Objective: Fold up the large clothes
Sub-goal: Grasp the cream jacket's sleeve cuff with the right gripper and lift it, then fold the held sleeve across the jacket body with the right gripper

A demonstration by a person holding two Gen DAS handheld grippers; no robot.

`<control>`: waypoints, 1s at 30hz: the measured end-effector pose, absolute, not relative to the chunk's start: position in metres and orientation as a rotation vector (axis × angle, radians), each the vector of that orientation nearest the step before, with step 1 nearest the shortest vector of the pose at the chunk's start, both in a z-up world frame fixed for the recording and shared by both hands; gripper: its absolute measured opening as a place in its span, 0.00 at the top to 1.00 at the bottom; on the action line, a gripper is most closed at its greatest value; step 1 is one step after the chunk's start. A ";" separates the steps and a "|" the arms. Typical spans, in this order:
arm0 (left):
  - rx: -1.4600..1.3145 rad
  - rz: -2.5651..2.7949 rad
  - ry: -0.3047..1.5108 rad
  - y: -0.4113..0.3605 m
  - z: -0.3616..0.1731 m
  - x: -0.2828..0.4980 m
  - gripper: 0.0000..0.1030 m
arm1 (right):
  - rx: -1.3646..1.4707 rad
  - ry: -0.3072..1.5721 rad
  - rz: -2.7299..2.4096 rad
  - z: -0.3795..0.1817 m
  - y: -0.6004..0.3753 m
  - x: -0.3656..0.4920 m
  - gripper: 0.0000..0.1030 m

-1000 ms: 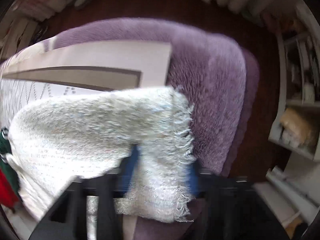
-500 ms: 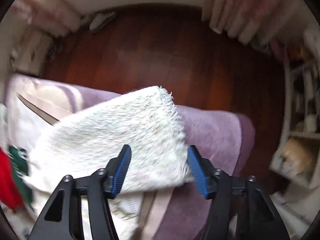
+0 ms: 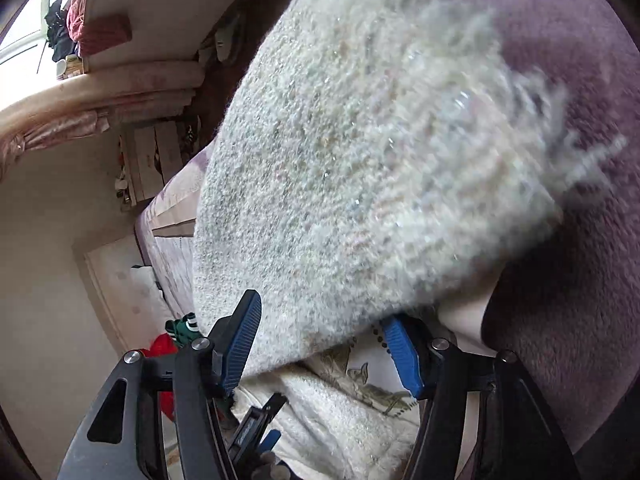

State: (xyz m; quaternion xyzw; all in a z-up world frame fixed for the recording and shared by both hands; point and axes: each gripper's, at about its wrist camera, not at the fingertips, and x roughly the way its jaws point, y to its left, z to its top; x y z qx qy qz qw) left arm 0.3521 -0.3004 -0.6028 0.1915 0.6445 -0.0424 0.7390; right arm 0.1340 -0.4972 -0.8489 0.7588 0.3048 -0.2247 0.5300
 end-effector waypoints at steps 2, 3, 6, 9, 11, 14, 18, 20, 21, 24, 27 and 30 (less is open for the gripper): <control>0.422 -0.090 1.418 -0.302 -0.608 0.360 0.00 | 1.819 0.687 -0.544 -0.856 -0.492 0.132 0.38; 0.422 -0.087 1.419 -0.302 -0.609 0.363 0.00 | 1.831 0.646 -0.552 -0.845 -0.500 0.133 0.38; 0.429 -0.084 1.419 -0.306 -0.611 0.371 0.00 | 1.805 0.544 -0.551 -0.840 -0.518 0.147 0.38; 0.445 -0.087 1.420 -0.314 -0.612 0.376 0.00 | 1.832 0.445 -0.565 -0.843 -0.536 0.149 0.42; 0.446 -0.088 1.424 -0.317 -0.613 0.379 0.00 | 1.825 0.437 -0.602 -0.848 -0.548 0.154 0.80; 0.446 -0.100 1.432 -0.321 -0.612 0.384 0.00 | 1.718 0.398 -0.698 -0.824 -0.559 0.160 0.89; 0.410 -0.093 1.422 -0.302 -0.605 0.395 0.00 | 1.566 0.434 -0.656 -0.796 -0.579 0.177 0.87; 0.375 -0.075 1.428 -0.293 -0.601 0.401 0.00 | 1.644 0.539 -0.636 -0.824 -0.591 0.187 0.75; 0.358 -0.069 1.431 -0.289 -0.601 0.405 0.00 | 1.716 0.544 -0.604 -0.842 -0.596 0.189 0.70; 0.316 -0.036 1.423 -0.273 -0.595 0.414 0.00 | 1.788 0.424 -0.625 -0.848 -0.609 0.185 0.85; 0.262 0.001 1.403 -0.253 -0.589 0.429 0.00 | 1.623 0.422 -0.651 -0.807 -0.612 0.202 0.88; 0.203 0.034 1.388 -0.226 -0.581 0.441 0.00 | 1.416 0.447 -0.625 -0.744 -0.600 0.227 0.89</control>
